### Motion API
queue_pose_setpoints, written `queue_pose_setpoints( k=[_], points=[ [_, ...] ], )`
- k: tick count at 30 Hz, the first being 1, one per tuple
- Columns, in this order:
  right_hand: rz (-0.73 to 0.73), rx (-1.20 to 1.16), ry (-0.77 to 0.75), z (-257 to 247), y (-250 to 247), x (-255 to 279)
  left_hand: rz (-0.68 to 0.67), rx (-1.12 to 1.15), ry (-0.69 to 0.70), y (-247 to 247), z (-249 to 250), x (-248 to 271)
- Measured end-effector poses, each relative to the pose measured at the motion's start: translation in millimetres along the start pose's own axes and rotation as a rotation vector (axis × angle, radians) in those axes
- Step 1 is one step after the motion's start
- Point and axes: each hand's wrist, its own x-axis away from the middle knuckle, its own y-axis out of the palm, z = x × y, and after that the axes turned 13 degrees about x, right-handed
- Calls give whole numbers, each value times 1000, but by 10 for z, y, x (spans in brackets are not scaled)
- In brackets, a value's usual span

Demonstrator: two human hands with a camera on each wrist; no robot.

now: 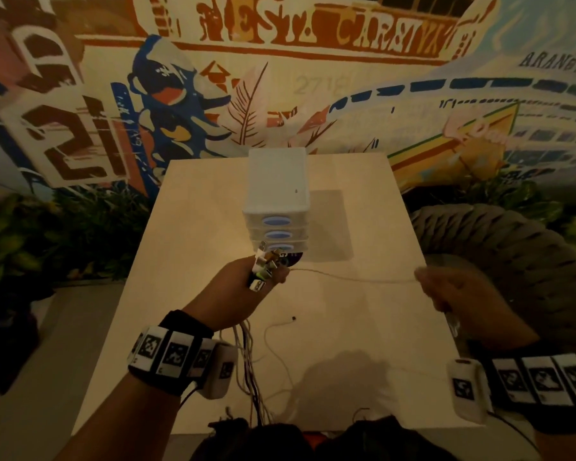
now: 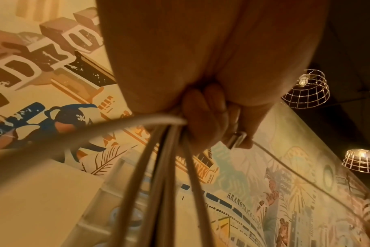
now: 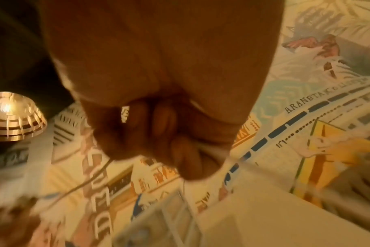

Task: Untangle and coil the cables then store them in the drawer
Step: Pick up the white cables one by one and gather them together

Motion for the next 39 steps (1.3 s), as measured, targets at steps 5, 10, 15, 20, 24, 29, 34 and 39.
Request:
queue_pose_setpoints(
  k=[5, 10, 15, 20, 24, 29, 34, 39],
  points=[
    [-598, 281, 65, 178, 279, 275, -31, 97, -35, 113, 168, 18],
    [-524, 95, -65, -343, 602, 178, -173, 112, 42, 274, 390, 32],
    [-318, 1, -145, -853, 804, -70, -97, 178, 33, 335, 415, -13],
    [-68, -201, -157, -849, 785, -187, 259, 407, -61, 325, 302, -69],
    [-29, -148, -232, -905, 945, -196, 321, 528, -114, 387, 390, -63],
    [-135, -87, -232, -1004, 1252, -192, 326, 726, -105, 442, 498, -63],
    [-143, -41, -247, -1046, 1242, -190, 318, 631, -59, 346, 556, -7],
    [-265, -169, -156, -948, 1250, -50, 367, 691, 40, 251, 747, -59]
  ],
)
